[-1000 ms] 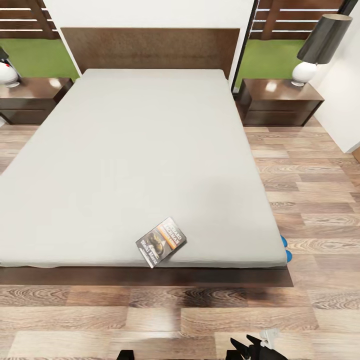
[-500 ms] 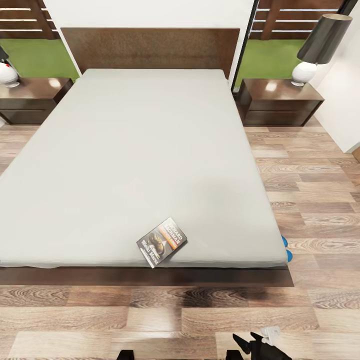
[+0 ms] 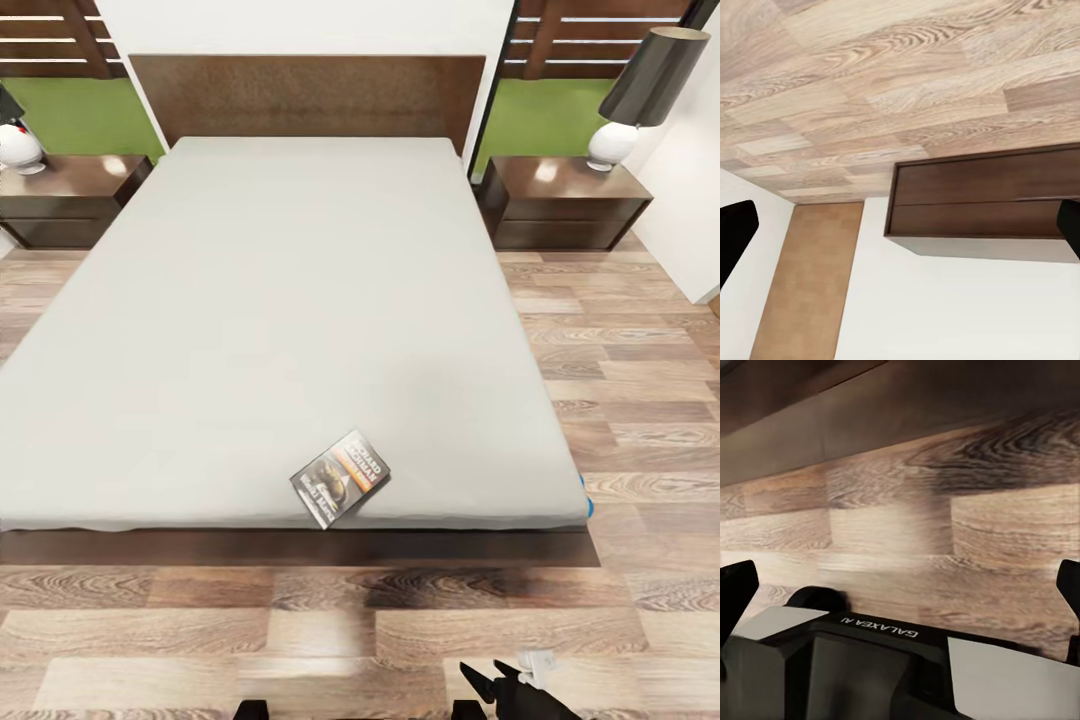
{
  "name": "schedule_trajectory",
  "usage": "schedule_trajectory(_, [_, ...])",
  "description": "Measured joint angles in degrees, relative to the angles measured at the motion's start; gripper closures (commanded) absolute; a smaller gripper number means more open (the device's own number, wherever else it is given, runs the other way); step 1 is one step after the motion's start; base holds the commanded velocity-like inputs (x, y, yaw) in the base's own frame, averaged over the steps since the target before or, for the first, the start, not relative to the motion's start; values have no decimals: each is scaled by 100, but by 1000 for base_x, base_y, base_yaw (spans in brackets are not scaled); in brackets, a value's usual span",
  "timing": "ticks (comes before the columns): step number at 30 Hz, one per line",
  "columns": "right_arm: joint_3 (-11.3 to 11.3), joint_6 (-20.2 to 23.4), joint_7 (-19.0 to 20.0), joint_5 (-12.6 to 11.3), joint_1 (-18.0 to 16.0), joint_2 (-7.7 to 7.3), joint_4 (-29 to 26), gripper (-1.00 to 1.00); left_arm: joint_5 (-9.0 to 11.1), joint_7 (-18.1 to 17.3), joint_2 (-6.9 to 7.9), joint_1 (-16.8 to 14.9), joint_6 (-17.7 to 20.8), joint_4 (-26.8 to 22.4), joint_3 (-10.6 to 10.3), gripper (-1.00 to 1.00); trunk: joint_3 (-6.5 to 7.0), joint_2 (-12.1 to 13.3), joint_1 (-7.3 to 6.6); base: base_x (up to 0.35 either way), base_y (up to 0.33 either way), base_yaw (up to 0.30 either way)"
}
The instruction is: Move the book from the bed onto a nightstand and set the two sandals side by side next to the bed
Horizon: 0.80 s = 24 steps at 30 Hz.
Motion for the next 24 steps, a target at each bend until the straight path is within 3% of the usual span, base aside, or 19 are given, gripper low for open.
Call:
schedule_trajectory(7, [-21,7,234,-144,-1,-3,2,-100,0,1,0,0,-2,0,0,-100,0,0,0,-56,170,0])
schedule_trajectory(18, [-57,16,346,-611,1,-36,2,-100,0,0,0,0,-2,0,0,-100,0,0,0,-14,62,0])
schedule_trajectory(24, [-195,14,384,-922,4,-59,2,-100,0,1,0,0,1,0,1,-100,0,0,0,-3,131,0])
